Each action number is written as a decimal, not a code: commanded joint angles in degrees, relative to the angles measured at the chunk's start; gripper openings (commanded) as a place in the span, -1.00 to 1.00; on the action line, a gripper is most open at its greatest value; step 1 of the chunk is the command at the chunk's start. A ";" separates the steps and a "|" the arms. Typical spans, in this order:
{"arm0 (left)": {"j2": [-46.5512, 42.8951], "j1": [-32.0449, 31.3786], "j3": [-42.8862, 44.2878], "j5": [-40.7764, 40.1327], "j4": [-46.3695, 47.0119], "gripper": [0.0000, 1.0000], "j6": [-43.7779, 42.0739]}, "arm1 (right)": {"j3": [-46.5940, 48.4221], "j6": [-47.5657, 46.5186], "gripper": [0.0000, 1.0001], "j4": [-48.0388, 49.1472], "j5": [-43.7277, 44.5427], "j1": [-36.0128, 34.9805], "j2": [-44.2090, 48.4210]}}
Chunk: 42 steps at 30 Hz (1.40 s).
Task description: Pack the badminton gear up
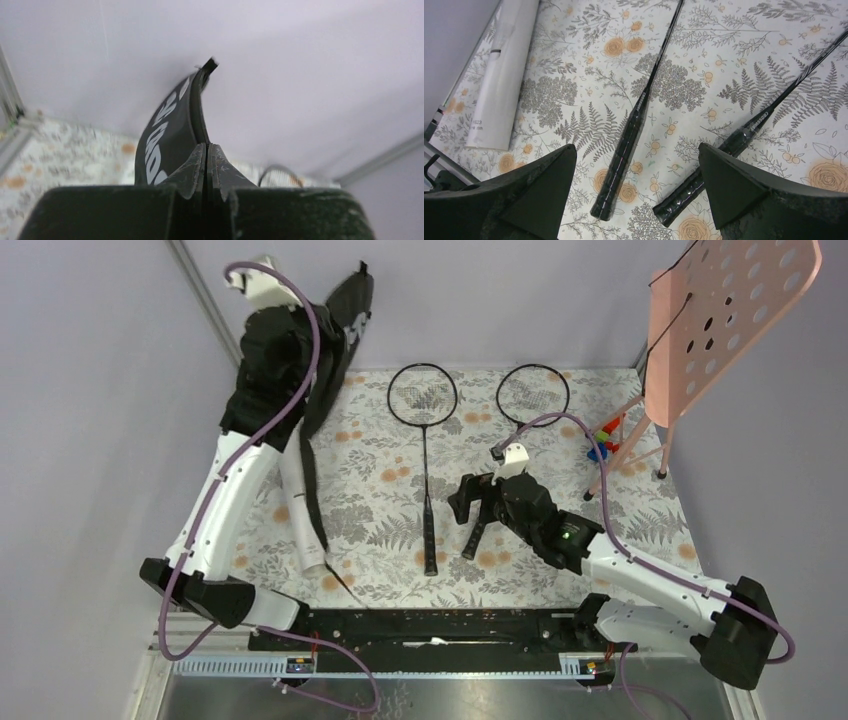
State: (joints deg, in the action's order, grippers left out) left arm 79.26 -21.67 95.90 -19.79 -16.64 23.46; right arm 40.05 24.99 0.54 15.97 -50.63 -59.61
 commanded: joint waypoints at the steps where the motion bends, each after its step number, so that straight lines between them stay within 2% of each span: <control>1: 3.10 0.41 11.73 -7.75 4.78 -1.00 -5.47 | -0.18 -1.24 0.99 1.58 2.90 -0.26 2.82; 3: 3.20 0.40 13.19 -7.19 4.94 -1.00 -6.17 | -0.68 -0.97 0.99 1.86 3.51 -0.26 3.23; 5: 1.54 0.40 9.10 -4.75 4.87 -1.00 -5.04 | -1.22 -0.23 0.99 2.27 4.34 -0.26 3.43; 10: -5.85 -0.09 -13.73 4.25 15.02 -1.00 -0.57 | -2.09 2.89 0.99 3.42 5.45 -0.26 2.54; 15: -9.39 -1.79 -36.85 15.05 25.52 -1.00 3.53 | -2.17 6.57 0.99 2.86 5.35 -0.26 0.84; 18: -10.02 -5.47 -48.42 18.11 32.81 -1.00 7.29 | -2.19 8.84 0.99 2.85 4.52 -0.21 0.04; 21: -9.14 -10.10 -56.48 19.52 38.53 -1.00 9.31 | -2.33 10.78 0.99 2.64 3.73 -0.25 -1.59; 25: -7.19 -15.32 -64.48 20.34 45.86 -1.00 13.06 | -2.58 13.46 0.99 1.76 5.88 -0.17 -4.30; 27: -6.25 -17.81 -66.30 21.43 45.49 -0.92 14.00 | -2.40 13.49 0.99 1.33 5.70 -0.17 -5.67; 28: -5.94 -18.96 -67.08 21.66 45.44 -0.79 14.28 | -2.34 13.45 0.99 1.31 5.54 -0.17 -6.49; 31: -6.55 -21.38 -68.35 22.79 44.03 0.23 14.61 | -1.28 13.66 0.99 1.22 5.23 -0.02 -8.85; 33: -8.63 -21.80 -67.95 22.05 40.89 0.59 14.82 | -0.65 13.36 0.99 1.22 4.15 0.34 -10.78; 34: -10.10 -21.81 -67.80 21.72 39.12 0.86 14.70 | -0.39 12.96 0.99 1.16 3.13 0.58 -11.58; 35: -11.80 -21.89 -67.90 20.38 37.33 0.96 14.53 | -0.15 12.57 0.99 1.21 1.67 0.92 -12.37; 40: -18.83 -20.84 -67.86 4.62 21.90 0.97 18.92 | -0.68 11.73 0.99 7.37 -10.66 3.40 -15.86; 42: -19.50 -18.67 -68.17 4.15 17.86 0.97 19.74 | -0.03 11.61 0.99 10.95 -16.35 4.18 -17.69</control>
State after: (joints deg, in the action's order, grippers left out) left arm 61.73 -43.07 27.57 -6.83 11.79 39.94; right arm 37.65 37.17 3.03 11.57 -48.21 -74.96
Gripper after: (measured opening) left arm 0.985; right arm 0.993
